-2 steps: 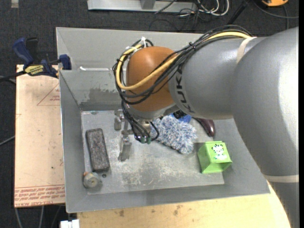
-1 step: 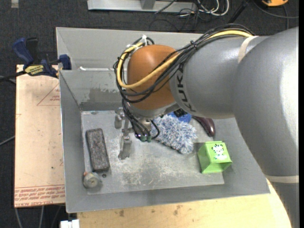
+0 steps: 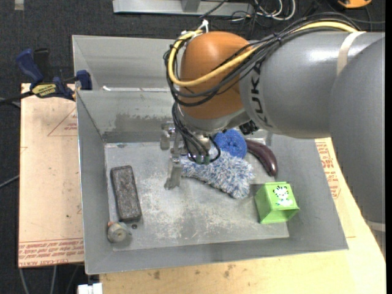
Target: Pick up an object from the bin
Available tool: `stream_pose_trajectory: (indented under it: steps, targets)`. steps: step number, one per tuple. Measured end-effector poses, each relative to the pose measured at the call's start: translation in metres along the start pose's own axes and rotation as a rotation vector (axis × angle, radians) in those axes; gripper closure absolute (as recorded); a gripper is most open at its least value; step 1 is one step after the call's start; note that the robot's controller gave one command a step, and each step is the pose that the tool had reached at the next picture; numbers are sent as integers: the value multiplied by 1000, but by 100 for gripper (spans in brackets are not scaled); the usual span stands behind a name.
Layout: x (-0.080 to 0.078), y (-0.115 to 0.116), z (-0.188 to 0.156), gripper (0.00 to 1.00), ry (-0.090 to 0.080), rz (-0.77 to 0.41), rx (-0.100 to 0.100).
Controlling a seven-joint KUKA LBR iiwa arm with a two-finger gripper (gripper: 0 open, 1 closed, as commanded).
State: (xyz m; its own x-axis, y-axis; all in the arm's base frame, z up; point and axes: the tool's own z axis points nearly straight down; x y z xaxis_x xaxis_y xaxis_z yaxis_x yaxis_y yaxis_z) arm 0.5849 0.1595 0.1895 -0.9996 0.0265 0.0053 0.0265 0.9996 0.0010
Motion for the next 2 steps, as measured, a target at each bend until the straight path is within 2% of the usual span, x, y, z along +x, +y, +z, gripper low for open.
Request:
stream_pose_trajectory:
  steps: [1, 2]
  targets:
    - [-21, 12, -57, 0, -9, -14, 1]
    - [-22, 2, -22, 0, -17, -33, -4]
